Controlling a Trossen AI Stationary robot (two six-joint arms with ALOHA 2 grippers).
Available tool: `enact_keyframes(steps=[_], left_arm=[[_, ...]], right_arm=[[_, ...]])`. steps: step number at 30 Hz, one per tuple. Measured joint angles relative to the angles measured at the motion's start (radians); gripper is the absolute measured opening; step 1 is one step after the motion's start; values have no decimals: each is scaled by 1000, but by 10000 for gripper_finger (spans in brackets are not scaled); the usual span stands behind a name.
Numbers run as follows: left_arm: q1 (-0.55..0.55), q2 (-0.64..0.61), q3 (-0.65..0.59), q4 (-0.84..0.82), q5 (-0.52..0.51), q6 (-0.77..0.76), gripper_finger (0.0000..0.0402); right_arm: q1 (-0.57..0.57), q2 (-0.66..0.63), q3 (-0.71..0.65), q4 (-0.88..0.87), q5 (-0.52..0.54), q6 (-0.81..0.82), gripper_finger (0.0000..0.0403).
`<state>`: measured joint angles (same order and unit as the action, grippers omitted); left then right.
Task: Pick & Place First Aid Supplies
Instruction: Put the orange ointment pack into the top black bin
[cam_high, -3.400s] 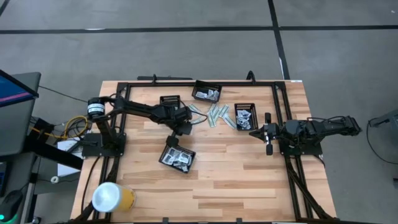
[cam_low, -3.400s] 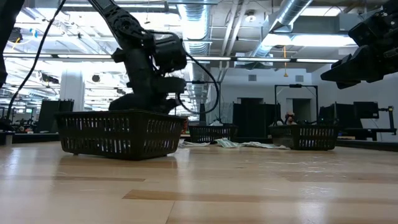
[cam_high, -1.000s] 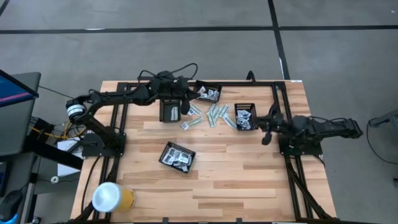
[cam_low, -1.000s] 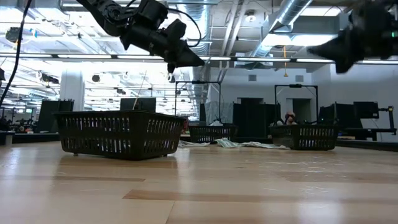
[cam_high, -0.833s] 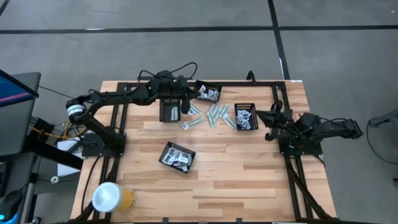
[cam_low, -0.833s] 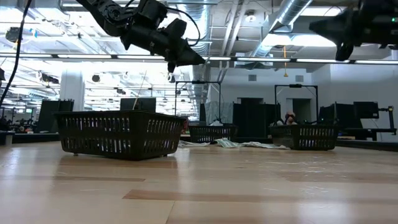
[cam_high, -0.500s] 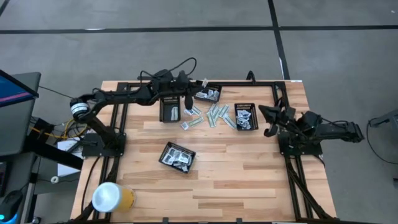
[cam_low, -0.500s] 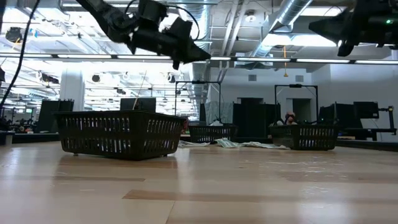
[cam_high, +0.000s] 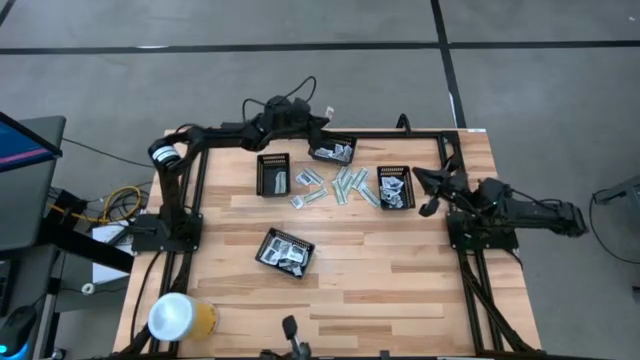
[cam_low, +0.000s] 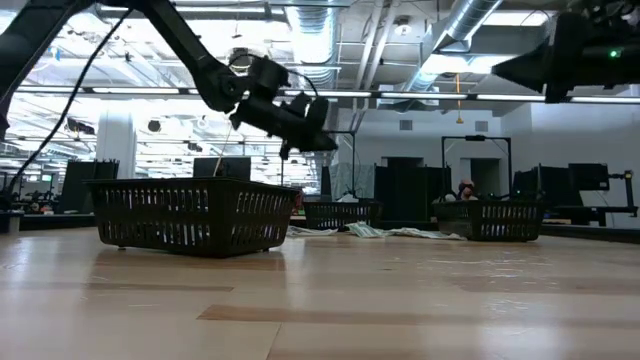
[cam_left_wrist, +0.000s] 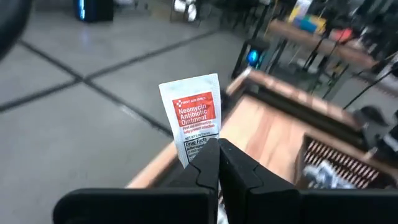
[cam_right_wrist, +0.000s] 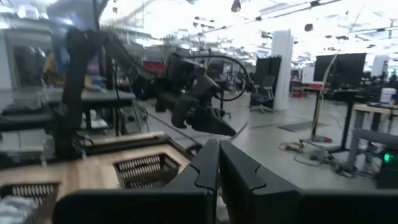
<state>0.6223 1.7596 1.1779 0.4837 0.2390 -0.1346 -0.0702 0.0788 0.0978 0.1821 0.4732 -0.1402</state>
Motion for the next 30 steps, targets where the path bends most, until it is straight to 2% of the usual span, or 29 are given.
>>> enact_keyframes(steps=[9,18,30], left_arm=[[-35,22,14,-182,3,73,6],[-34,22,14,-188,-29,77,19],[-35,22,14,-192,-29,76,70]], right_arm=[[-38,0,0,-112,0,107,8],[-38,0,0,-119,0,115,8],[-37,0,0,-119,0,115,8]])
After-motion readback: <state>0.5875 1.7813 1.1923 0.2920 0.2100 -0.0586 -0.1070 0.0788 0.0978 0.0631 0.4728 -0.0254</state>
